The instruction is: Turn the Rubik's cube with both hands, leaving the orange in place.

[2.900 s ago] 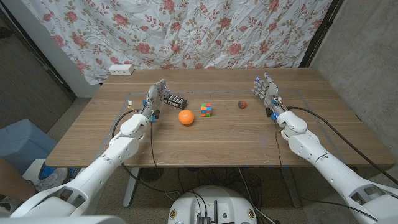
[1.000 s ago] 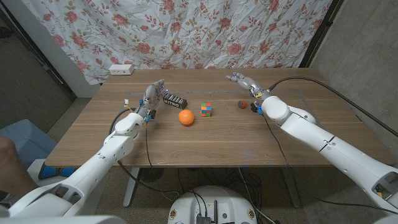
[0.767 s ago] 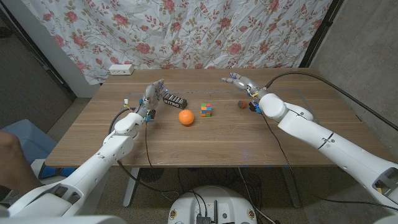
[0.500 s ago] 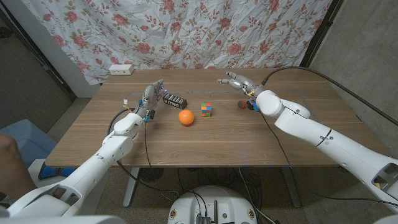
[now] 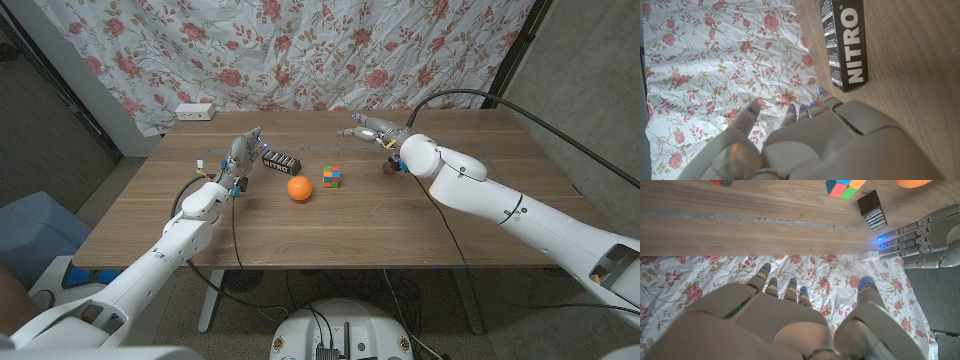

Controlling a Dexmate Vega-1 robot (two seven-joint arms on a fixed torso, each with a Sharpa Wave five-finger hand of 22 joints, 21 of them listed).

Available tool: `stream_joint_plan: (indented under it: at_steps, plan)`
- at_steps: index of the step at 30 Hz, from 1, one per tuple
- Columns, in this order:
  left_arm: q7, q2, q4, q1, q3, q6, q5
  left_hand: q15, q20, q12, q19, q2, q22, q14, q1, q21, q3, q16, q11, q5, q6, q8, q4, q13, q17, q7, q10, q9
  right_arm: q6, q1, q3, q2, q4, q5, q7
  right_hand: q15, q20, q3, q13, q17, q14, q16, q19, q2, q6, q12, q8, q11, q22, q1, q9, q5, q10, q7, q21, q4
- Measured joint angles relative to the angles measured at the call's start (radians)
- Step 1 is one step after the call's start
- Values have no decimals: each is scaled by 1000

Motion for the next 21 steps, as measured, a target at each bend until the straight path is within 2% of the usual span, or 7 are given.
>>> stream_joint_plan:
  at_steps: [4,6,9,12,17,21]
  plan:
    - [8,2,-8,6,-2,-1,1,0,0,0,0,3,0,0,-3,0,0,0,0,0,0,0,0,0,0,0,0,0,-55,32,-34,3,-17,-37,51,0,3,0,5,0,0,0,-3,0,0,0,4,0,0,0,0,0,0,0,0,0]
    - [8,2,-10,7,-3,-1,1,0,0,0,0,3,0,0,-3,0,0,0,0,0,0,0,0,0,0,0,0,0,-74,38,-40,3,-20,-50,68,0,3,0,5,0,0,4,-3,-16,0,4,4,0,0,16,0,0,0,0,0,0]
    - [13,2,-13,10,-4,-2,2,0,0,0,0,3,0,0,-3,0,0,0,-1,0,0,0,0,0,0,0,1,0,-125,85,-94,9,-38,-86,115,4,3,4,5,0,5,8,-3,-6,0,4,6,2,0,25,0,0,2,0,0,-4]
    - [19,2,-15,12,-4,-2,3,0,0,0,0,3,0,0,-3,0,0,0,-6,0,0,0,0,0,0,0,6,0,-162,112,-125,14,-45,-111,149,9,3,4,5,0,9,11,-3,-15,0,9,11,9,0,33,0,0,9,0,0,-4]
    - [28,0,-21,15,-4,-2,5,0,0,0,0,3,0,0,-3,0,0,0,-6,0,0,0,0,0,0,0,6,0,-206,154,-171,21,-52,-141,199,13,9,8,5,0,13,12,-9,-8,-4,11,11,13,-1,40,0,0,13,4,0,-8]
    - [37,-1,-28,18,-4,3,6,0,0,0,0,3,0,0,-3,0,0,0,-5,0,0,0,0,0,0,0,6,0,-228,180,-202,27,-52,-160,231,20,9,20,5,0,20,12,-9,-17,-5,15,15,23,-2,64,0,0,24,5,2,-8]
